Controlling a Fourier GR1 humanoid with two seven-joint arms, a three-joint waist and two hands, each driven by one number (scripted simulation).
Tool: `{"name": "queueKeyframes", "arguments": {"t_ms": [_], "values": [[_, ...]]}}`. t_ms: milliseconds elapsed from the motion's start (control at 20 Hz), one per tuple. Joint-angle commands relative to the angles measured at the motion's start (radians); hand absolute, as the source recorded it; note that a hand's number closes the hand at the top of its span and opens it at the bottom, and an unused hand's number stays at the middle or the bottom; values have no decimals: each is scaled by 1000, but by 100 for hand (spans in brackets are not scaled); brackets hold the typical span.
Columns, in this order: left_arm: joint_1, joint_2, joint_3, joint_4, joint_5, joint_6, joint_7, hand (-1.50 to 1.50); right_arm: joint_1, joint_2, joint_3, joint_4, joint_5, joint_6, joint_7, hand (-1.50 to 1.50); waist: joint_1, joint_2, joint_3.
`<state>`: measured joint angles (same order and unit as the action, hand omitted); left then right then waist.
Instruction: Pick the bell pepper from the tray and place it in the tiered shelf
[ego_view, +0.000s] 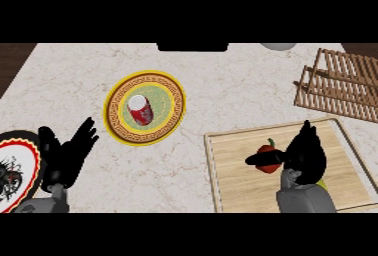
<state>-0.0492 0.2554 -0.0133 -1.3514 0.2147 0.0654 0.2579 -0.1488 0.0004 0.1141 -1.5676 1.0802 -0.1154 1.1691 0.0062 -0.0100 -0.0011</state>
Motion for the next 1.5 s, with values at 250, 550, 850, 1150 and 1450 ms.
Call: {"name": "queueKeyframes", "arguments": {"t_ms": [250,550,850,1150,1450], "values": [[-2,29,41,21,16,-48,23,0,-75,-1,61,157,-118,30,49,150,1,10,1],[20,0,41,6,-5,-36,4,0,-61,-1,207,160,-83,-157,70,150,3,10,1],[7,-36,33,52,-41,-11,-18,0,2,-98,178,-40,-165,37,-241,150,-15,9,1],[58,-25,38,13,-27,-15,4,0,66,-313,146,-279,-480,234,-648,150,-44,-2,2],[22,-34,33,-3,-34,-8,17,0,94,-495,-131,-602,-642,346,-618,150,-43,1,1]]}}
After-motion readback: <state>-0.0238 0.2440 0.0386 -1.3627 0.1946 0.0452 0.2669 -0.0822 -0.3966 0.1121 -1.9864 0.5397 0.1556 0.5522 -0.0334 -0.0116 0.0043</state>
